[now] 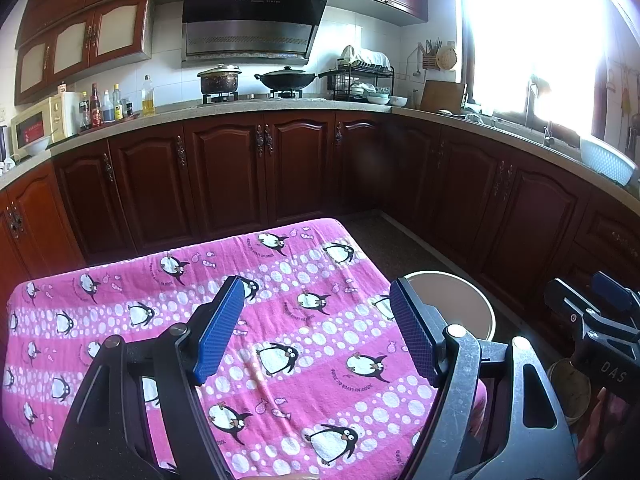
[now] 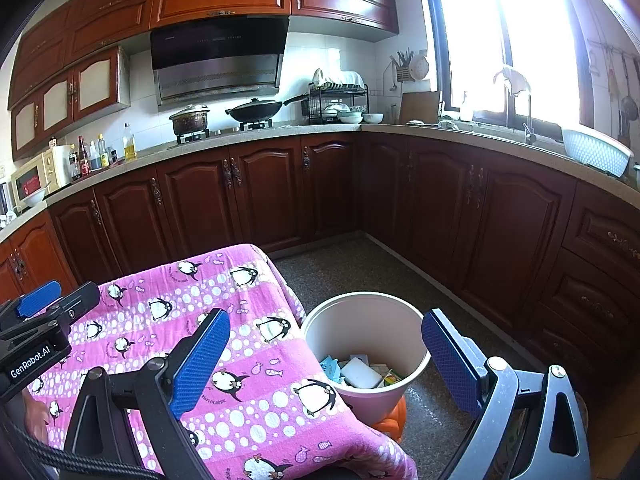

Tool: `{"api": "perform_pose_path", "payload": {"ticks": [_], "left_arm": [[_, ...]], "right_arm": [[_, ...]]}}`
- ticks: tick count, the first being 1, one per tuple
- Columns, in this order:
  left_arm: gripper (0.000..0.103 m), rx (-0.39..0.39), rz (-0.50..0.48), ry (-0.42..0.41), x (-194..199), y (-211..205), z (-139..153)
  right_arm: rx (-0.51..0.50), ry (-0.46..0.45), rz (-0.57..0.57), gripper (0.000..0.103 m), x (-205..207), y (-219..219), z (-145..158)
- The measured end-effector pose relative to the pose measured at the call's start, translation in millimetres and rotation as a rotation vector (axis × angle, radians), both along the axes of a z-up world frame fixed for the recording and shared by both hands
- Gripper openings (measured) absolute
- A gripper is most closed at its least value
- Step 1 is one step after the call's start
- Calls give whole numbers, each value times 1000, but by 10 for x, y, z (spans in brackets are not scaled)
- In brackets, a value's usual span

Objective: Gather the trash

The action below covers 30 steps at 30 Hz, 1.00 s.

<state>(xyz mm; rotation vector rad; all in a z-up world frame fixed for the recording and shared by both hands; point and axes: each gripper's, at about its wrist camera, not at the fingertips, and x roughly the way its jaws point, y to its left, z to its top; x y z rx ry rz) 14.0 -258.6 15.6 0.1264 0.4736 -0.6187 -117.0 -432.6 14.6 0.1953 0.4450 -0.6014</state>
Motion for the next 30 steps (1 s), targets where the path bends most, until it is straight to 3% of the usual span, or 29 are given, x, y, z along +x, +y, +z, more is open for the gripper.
{"api": "perform_pose_path", "payload": {"ticks": [30], "left_arm": [[74, 10, -5, 6, 12, -34, -17]], "right_arm": [[11, 9, -10, 95, -16, 49, -53]]}}
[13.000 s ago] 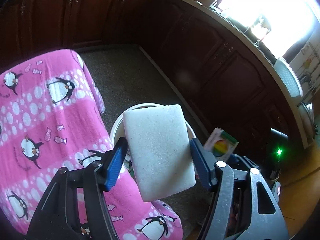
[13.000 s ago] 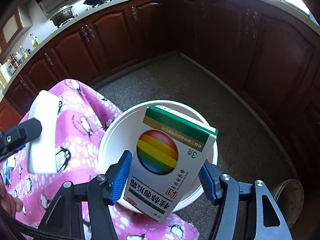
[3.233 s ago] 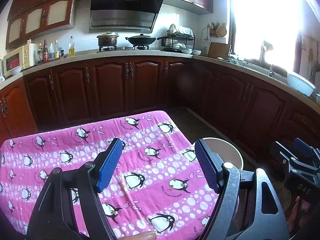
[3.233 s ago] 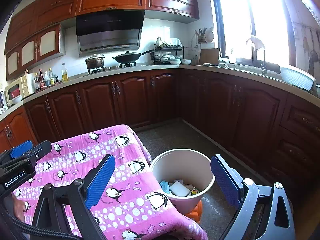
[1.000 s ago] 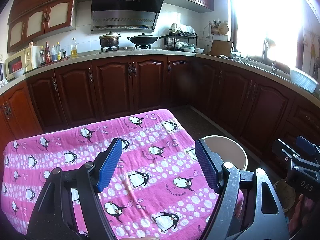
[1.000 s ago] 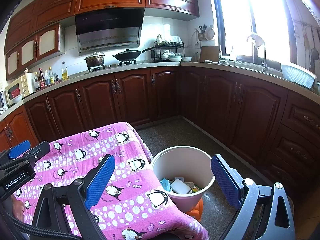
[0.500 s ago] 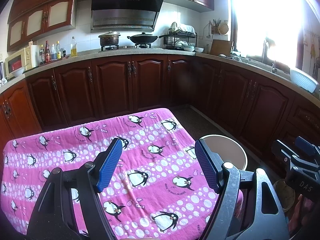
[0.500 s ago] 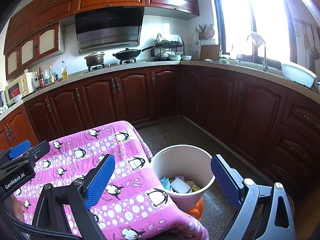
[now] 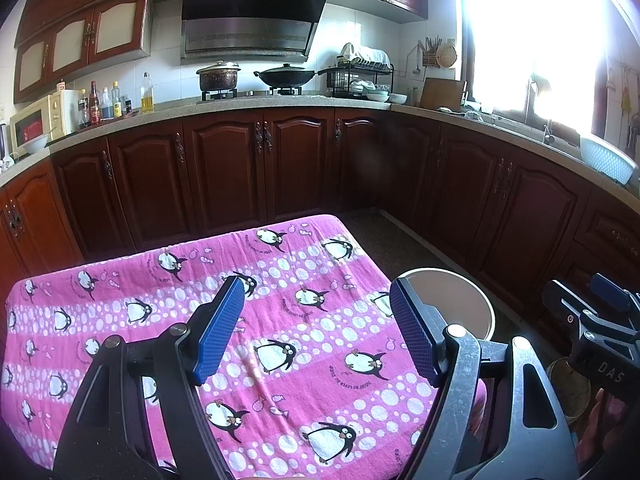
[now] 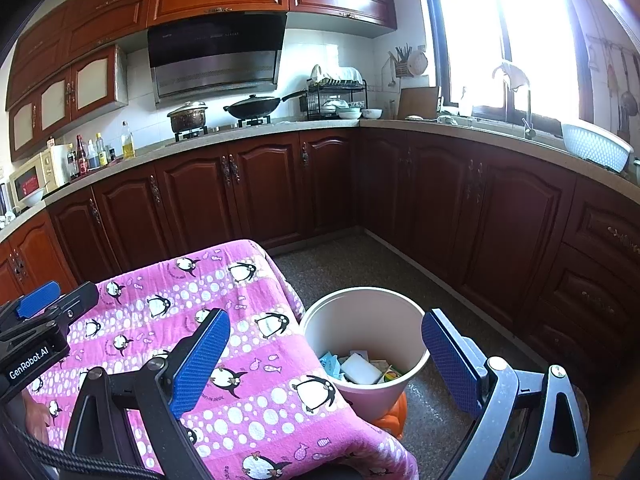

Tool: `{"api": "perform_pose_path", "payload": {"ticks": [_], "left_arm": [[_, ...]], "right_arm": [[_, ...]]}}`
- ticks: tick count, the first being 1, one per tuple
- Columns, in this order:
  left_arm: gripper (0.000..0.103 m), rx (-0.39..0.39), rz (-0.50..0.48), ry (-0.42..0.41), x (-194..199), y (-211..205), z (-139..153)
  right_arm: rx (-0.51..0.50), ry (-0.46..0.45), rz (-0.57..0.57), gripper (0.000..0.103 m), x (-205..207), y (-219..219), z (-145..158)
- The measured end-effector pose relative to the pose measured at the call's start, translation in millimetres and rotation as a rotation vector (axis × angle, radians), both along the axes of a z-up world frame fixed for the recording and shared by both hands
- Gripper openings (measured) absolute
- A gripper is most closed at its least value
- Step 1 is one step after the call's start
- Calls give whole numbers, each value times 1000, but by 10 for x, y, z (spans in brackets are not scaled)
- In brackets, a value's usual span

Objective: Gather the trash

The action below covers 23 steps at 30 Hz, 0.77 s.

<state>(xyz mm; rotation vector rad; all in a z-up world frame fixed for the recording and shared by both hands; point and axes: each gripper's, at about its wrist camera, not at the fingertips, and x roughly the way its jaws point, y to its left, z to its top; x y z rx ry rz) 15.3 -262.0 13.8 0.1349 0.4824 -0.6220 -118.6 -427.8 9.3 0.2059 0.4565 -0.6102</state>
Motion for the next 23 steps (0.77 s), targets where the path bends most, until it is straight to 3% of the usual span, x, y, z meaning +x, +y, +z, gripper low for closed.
{"api": "perform_pose_path", "payload": {"ticks": [23], "left_arm": [[75, -3, -25, 38, 107, 0, -144]], "right_arm": [[14, 23, -8, 95, 38, -10, -64]]}}
